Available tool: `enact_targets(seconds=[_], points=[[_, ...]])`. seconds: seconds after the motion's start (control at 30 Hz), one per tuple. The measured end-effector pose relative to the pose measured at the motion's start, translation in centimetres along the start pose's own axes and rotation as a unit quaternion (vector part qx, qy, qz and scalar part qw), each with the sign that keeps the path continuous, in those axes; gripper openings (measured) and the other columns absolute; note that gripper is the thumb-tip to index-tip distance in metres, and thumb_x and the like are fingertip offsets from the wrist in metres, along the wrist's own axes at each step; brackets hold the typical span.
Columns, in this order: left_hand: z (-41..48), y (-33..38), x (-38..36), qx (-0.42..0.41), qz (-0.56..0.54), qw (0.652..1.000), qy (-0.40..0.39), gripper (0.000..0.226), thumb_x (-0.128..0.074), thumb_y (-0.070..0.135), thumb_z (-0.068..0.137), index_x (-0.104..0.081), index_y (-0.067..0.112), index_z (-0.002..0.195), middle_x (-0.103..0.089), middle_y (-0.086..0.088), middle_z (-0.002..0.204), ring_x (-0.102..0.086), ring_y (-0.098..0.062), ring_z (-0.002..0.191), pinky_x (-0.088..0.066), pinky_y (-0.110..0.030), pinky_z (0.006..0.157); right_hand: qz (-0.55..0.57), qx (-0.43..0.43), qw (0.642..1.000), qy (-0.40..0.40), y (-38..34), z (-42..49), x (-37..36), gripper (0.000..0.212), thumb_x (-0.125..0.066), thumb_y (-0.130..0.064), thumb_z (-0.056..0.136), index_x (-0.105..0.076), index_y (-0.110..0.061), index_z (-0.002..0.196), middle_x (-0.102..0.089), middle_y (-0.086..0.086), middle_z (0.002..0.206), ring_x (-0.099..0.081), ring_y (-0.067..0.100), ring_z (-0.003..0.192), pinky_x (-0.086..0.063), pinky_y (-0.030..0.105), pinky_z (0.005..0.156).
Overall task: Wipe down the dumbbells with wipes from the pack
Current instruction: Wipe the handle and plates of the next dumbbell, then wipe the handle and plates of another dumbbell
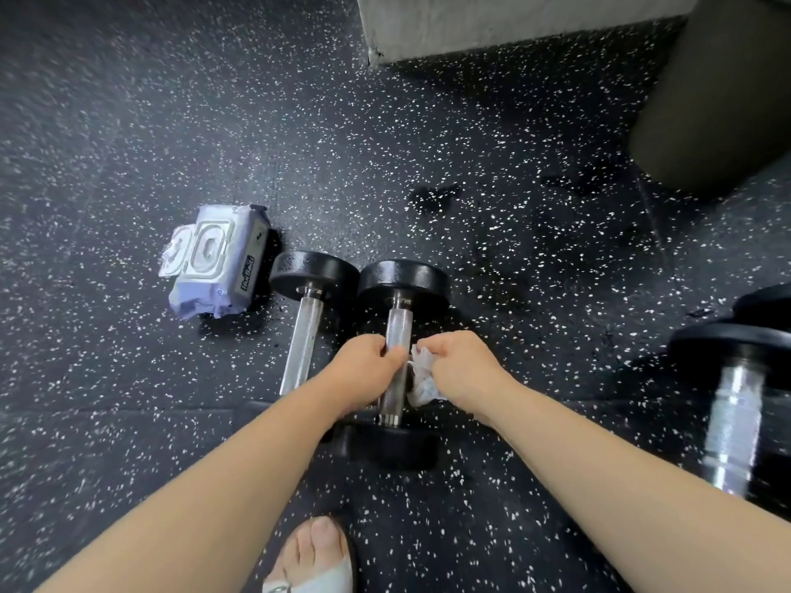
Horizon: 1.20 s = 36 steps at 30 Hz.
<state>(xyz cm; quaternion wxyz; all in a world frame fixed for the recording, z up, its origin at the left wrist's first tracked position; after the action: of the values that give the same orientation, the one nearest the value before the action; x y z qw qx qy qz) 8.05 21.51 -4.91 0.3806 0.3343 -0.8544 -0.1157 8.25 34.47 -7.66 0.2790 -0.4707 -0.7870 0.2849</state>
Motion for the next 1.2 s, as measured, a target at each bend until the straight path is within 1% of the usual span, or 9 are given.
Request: enact_targets(seconds=[0.13,0.23,0.3,0.47,0.7,0.8,0.9,1.07,1.2], points=[[-1.0,3.0,1.0,-0.016,0.202,0.978,0.053,0.020,-0.043,0.027,0.095,-0.048,0.013,0.081,-0.054,-0.002,0.083,-0.053,-0.021,0.076,-0.043,-0.030,0.069,0.016,-0.026,0.998,0.061,-0.2,-1.5,3.4,0.026,-0.049,-0.008,0.089,-0.061,0.009,0.106,-0.060,0.005,0.083,-0.046,0.019,0.074,-0.042,0.031,0.068],[-2.5,6.4,0.6,-0.035,0.294,0.952,0.082,0.011,-0.047,0.028,0.094,-0.047,0.017,0.091,-0.051,-0.002,0.090,-0.052,-0.026,0.086,-0.040,-0.033,0.071,0.034,-0.045,0.994,0.094,-0.5,-2.7,7.0,0.025,-0.051,-0.002,0.089,-0.065,0.003,0.109,-0.068,0.017,0.115,-0.048,0.019,0.081,-0.054,0.042,0.088],[-3.1,8.4,-0.4,-0.052,0.305,0.947,0.090,0.013,-0.049,0.030,0.092,-0.050,0.017,0.090,-0.057,-0.002,0.093,-0.055,-0.027,0.087,-0.042,-0.034,0.071,0.068,-0.047,0.990,0.113,-0.3,-3.9,9.5,0.022,-0.052,0.001,0.091,-0.068,0.001,0.106,-0.072,0.010,0.099,-0.053,0.015,0.076,-0.057,0.032,0.083],[-2.7,14.1,-6.6,-0.104,0.213,0.971,-0.037,0.024,-0.057,0.034,0.090,-0.066,0.011,0.093,-0.062,-0.002,0.086,-0.062,-0.023,0.084,-0.053,-0.034,0.081,0.101,-0.039,0.976,0.189,2.8,-6.9,16.3,0.017,-0.057,-0.008,0.091,-0.073,-0.005,0.095,-0.068,0.005,0.078,-0.055,0.017,0.069,-0.048,0.030,0.065],[-3.2,21.3,-18.3,-0.101,0.064,0.979,-0.167,0.033,-0.065,0.024,0.088,-0.066,0.000,0.111,-0.055,-0.005,0.081,-0.057,-0.025,0.078,-0.042,-0.026,0.063,0.152,-0.035,0.954,0.256,7.5,-9.7,23.8,0.027,-0.050,0.012,0.083,-0.072,-0.001,0.094,-0.066,0.014,0.079,-0.060,0.023,0.068,-0.053,0.028,0.062],[-3.6,22.3,-21.0,-0.071,0.033,0.978,-0.194,0.039,-0.064,0.027,0.089,-0.060,-0.002,0.116,-0.047,-0.002,0.072,-0.047,-0.018,0.063,-0.036,-0.021,0.052,0.106,-0.039,0.960,0.255,8.3,-9.6,24.7,0.034,-0.048,0.010,0.083,-0.072,-0.012,0.073,-0.066,0.016,0.075,-0.061,0.026,0.067,-0.051,0.033,0.063],[-4.1,21.8,-23.5,-0.033,-0.024,0.973,-0.228,0.039,-0.057,0.028,0.093,-0.054,0.004,0.123,-0.059,-0.010,0.095,-0.058,-0.027,0.087,-0.048,-0.030,0.070,0.072,-0.037,0.968,0.238,8.5,-9.8,25.4,0.028,-0.047,0.007,0.081,-0.069,-0.007,0.072,-0.061,0.014,0.071,-0.056,0.023,0.065,-0.045,0.030,0.060],[-1.1,18.6,-26.9,0.039,-0.129,0.958,-0.251,0.065,-0.074,0.039,0.043,-0.064,0.008,0.099,-0.073,-0.018,0.094,-0.070,-0.037,0.096,-0.055,-0.053,0.086,0.055,-0.058,0.966,0.245,9.2,-10.4,26.2,0.035,-0.047,0.001,0.076,-0.062,-0.019,0.051,-0.057,0.011,0.066,-0.051,0.025,0.065,-0.043,0.039,0.060],[-2.5,18.9,-24.9,0.017,-0.194,0.951,-0.240,0.054,-0.069,0.032,0.056,-0.063,0.002,0.100,-0.072,-0.021,0.099,-0.069,-0.035,0.096,-0.051,-0.056,0.093,0.023,-0.076,0.970,0.229,9.8,-10.3,25.5,0.036,-0.048,0.005,0.082,-0.050,-0.017,0.053,-0.045,0.005,0.060,-0.040,0.019,0.060,-0.030,0.025,0.052]])
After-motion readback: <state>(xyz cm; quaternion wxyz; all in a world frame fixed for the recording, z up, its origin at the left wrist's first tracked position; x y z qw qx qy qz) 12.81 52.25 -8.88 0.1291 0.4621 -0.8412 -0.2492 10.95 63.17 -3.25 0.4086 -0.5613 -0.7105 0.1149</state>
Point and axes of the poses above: each hand's wrist, its own z-axis towards the middle knuckle, its own x-axis out of the back of the hand, y = z × x, the point moved 4 cm from there along z, towards the middle knuckle
